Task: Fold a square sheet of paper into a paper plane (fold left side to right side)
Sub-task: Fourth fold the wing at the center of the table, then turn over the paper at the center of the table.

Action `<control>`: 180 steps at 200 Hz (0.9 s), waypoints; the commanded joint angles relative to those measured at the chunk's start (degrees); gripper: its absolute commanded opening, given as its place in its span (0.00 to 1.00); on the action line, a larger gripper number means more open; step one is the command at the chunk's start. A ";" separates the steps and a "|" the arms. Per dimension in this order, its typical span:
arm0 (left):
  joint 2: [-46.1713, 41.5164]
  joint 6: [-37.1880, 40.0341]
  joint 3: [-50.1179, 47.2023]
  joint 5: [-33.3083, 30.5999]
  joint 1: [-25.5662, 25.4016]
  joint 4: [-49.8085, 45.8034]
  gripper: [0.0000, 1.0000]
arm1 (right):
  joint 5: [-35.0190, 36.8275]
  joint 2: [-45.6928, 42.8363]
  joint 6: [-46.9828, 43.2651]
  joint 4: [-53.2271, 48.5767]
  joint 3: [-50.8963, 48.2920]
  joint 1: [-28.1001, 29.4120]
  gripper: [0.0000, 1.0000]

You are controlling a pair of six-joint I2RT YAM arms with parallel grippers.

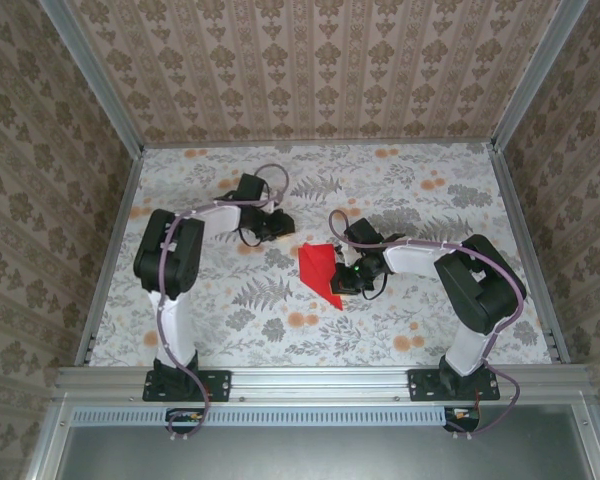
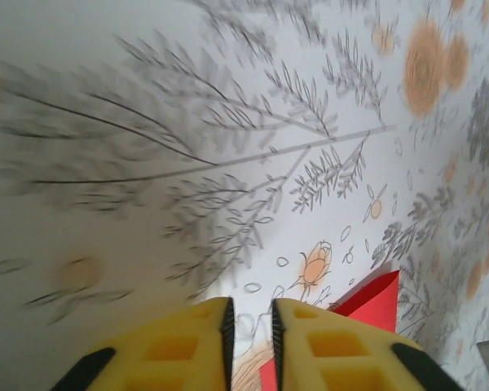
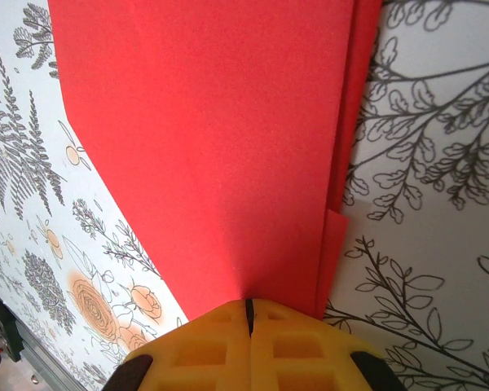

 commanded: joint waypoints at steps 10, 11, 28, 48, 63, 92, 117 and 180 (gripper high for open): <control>-11.34 1.03 -4.80 -4.12 0.73 -2.07 0.32 | 3.28 -0.88 1.00 -2.62 -2.50 0.31 0.02; -11.62 0.94 -5.08 -4.12 0.77 -2.00 0.32 | 3.29 -0.94 1.04 -2.51 -2.52 0.31 0.02; -15.73 -1.28 -9.62 -4.07 0.39 -0.30 0.37 | 3.35 -2.78 1.41 -0.81 -2.02 0.22 0.06; -20.14 -4.65 -15.42 -4.03 -0.75 2.43 0.39 | 4.65 -6.46 1.74 1.21 -1.81 0.05 0.13; -22.67 -7.23 -19.09 -3.93 -2.28 4.43 0.39 | 6.85 -9.52 1.43 1.72 -1.96 -0.04 0.23; -24.91 -10.69 -23.35 -5.12 -6.77 6.34 0.41 | 10.59 -14.83 0.19 1.28 -2.79 -1.09 0.38; -24.23 -12.96 -24.53 -5.86 -9.29 8.18 0.43 | 11.77 -16.63 -1.44 -0.42 -3.27 -2.90 0.49; -17.48 -16.52 -22.92 -4.03 -12.50 14.73 0.47 | 9.47 -15.56 -0.81 3.67 -4.56 -4.35 0.54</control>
